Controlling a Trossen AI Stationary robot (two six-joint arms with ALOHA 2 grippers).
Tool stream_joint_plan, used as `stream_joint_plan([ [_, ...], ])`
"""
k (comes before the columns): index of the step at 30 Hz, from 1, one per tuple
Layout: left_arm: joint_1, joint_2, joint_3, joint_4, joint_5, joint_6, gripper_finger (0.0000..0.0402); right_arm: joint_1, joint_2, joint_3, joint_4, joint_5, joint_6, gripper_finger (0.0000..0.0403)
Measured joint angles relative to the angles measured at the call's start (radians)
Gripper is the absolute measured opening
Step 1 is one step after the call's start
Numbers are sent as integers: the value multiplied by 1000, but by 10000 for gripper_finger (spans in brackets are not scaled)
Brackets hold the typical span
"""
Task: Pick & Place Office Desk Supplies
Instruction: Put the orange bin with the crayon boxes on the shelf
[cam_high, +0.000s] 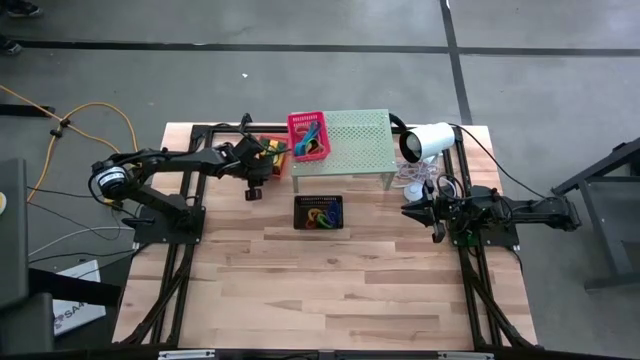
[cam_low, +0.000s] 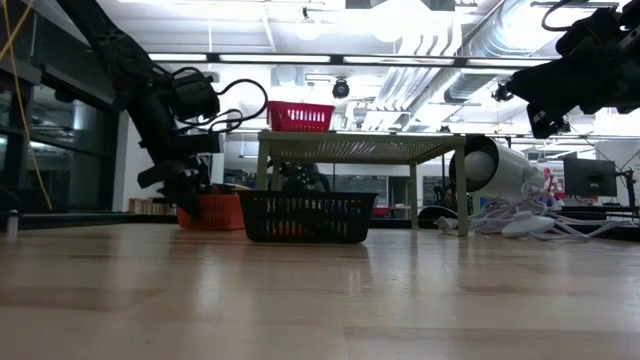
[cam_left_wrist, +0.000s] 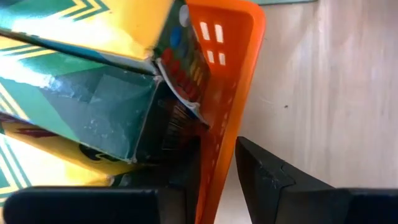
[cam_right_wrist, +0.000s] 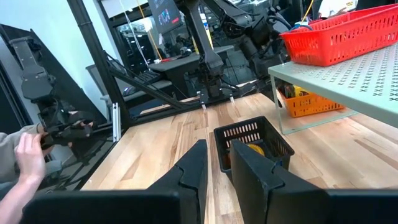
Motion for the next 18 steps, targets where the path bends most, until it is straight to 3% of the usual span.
stream_joint_plan([
  [18, -59, 0, 0, -49, -10, -119, 93, 0, 0, 0, 0, 0, 0, 58],
])
